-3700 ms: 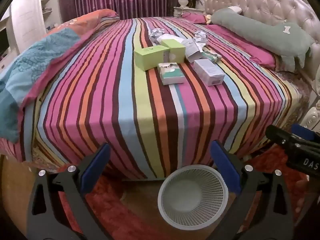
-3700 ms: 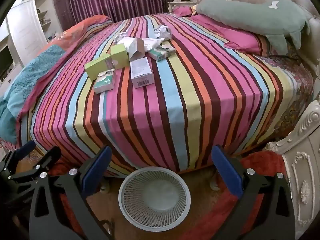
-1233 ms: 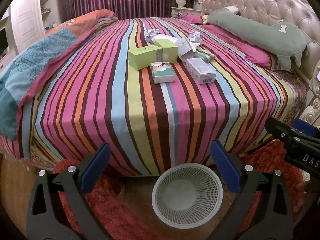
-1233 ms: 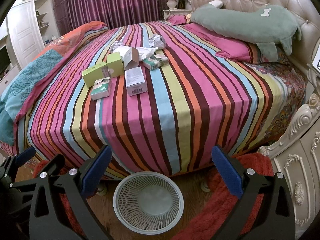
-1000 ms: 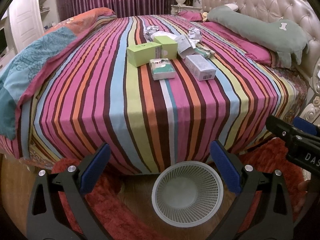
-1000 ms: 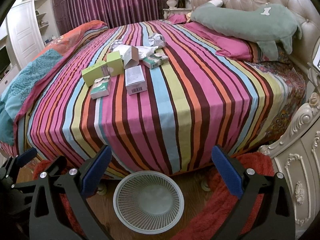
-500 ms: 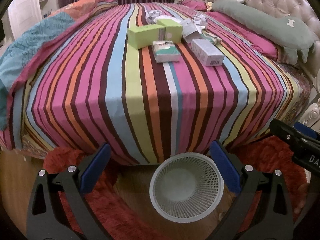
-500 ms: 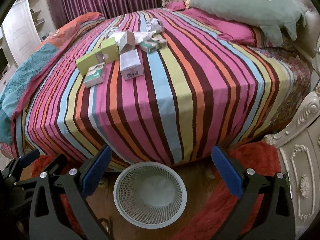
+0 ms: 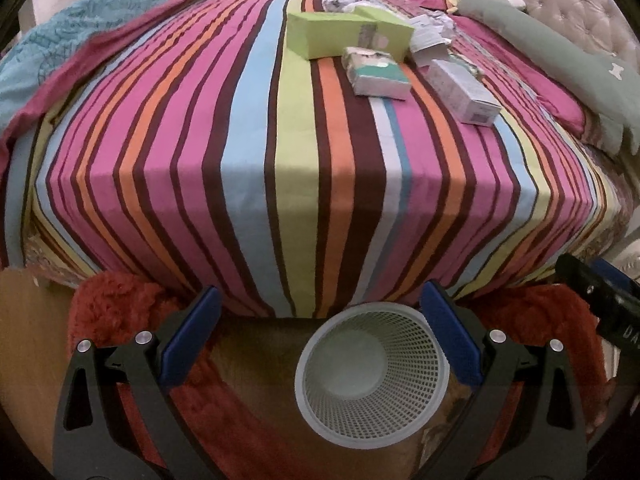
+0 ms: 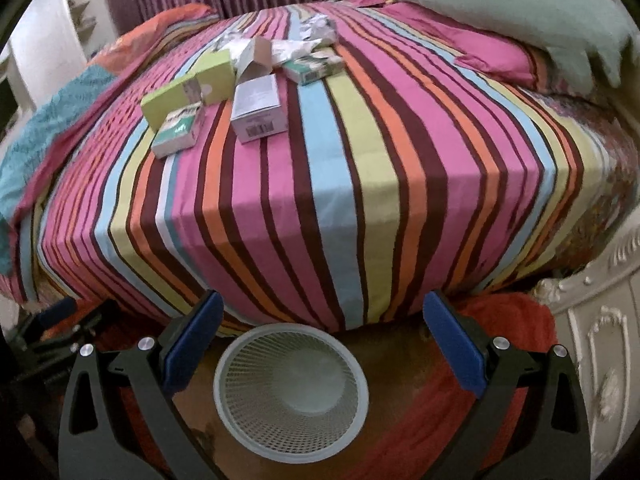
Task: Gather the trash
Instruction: 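Grasp the green tissue pack with the left tool while the right tool grasps the white box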
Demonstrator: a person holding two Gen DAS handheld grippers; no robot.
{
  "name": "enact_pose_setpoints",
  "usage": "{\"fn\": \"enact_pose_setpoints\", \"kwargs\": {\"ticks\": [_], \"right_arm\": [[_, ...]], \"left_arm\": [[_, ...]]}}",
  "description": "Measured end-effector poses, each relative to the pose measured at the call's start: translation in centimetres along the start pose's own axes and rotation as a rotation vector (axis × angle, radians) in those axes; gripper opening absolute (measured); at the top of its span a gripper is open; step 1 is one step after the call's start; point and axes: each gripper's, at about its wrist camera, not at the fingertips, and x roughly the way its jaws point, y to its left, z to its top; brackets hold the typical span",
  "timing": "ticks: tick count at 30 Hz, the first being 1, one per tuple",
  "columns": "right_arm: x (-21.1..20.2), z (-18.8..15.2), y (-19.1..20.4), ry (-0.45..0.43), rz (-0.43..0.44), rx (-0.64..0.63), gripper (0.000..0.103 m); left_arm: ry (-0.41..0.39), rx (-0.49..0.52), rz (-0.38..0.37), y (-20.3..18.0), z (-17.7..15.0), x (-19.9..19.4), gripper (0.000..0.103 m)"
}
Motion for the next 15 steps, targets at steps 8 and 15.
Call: {"fn": "enact_pose_setpoints", "kwargs": {"ticks": [8,15], "right_arm": [[1.3,3.0,1.1,-0.036,0.024,-0.070,0.096],[2.7,6.1,2.0,-0.092,0.037,-0.112,0.096]], "left_arm": [[-0.004,0.009,-0.031,-0.6,3.5,0.9,0.097],[-0.047,-0.026,-0.041,-1.2,8.3,1.7,0.097]]}}
